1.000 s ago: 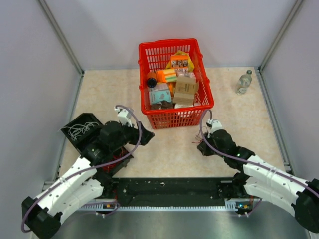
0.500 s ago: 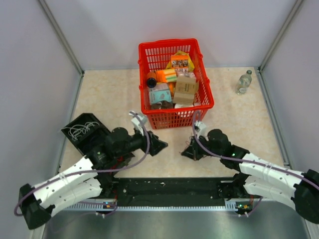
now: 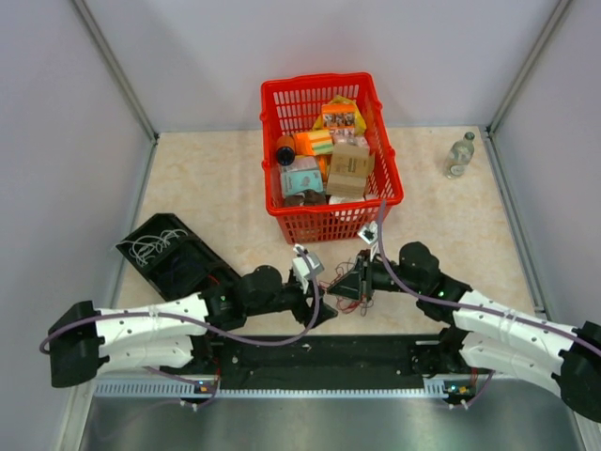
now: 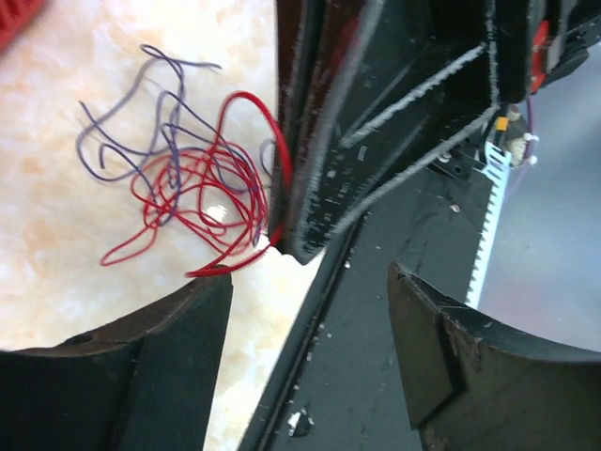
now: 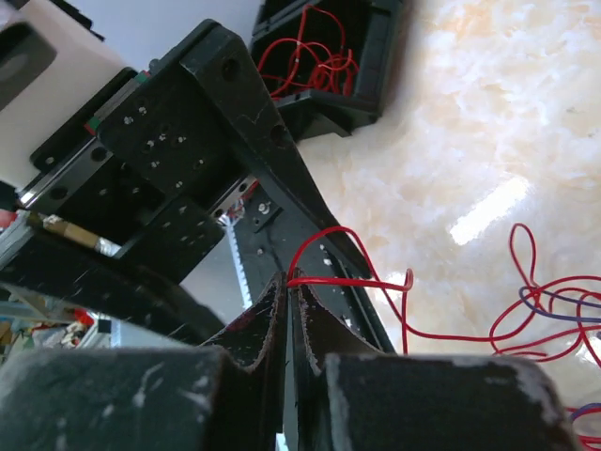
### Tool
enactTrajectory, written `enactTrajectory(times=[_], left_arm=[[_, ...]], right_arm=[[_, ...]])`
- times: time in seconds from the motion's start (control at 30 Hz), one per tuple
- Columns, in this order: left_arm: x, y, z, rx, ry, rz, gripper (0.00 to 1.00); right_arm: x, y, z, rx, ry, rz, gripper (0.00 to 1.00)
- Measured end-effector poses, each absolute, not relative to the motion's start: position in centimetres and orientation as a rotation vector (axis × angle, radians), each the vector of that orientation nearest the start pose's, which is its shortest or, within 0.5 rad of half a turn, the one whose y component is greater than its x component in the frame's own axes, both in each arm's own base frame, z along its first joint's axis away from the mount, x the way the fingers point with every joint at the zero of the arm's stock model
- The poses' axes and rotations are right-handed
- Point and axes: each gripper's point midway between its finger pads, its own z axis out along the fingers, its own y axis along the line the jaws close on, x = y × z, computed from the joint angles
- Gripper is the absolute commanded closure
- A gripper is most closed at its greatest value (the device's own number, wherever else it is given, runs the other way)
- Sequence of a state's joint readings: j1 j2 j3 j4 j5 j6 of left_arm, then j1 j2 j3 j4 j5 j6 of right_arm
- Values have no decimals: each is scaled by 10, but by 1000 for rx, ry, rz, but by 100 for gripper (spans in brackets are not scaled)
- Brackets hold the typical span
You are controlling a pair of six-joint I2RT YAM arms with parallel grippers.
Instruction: Untangle the cables
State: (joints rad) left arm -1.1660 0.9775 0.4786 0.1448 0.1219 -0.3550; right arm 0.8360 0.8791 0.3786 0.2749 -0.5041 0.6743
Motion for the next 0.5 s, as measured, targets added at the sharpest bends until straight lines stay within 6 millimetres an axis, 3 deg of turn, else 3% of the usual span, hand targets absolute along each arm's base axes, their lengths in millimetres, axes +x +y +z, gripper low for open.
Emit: enactTrajectory(times=[0.23, 0.27, 0.37, 0.5], left_arm=[[117, -312, 160, 878, 1798, -987, 40], [119, -309, 162, 870, 1790, -971, 38], [125, -292, 178, 817, 1751, -926, 15], [127, -281, 187, 790, 1697, -911, 12]], right_arm=[[113, 293, 181, -585, 1937, 1516, 100], [113, 292, 181, -586, 1938, 1517, 100], [111, 292, 180, -591, 1941, 1522, 100], [108, 293, 182, -597, 1942, 1543, 100]])
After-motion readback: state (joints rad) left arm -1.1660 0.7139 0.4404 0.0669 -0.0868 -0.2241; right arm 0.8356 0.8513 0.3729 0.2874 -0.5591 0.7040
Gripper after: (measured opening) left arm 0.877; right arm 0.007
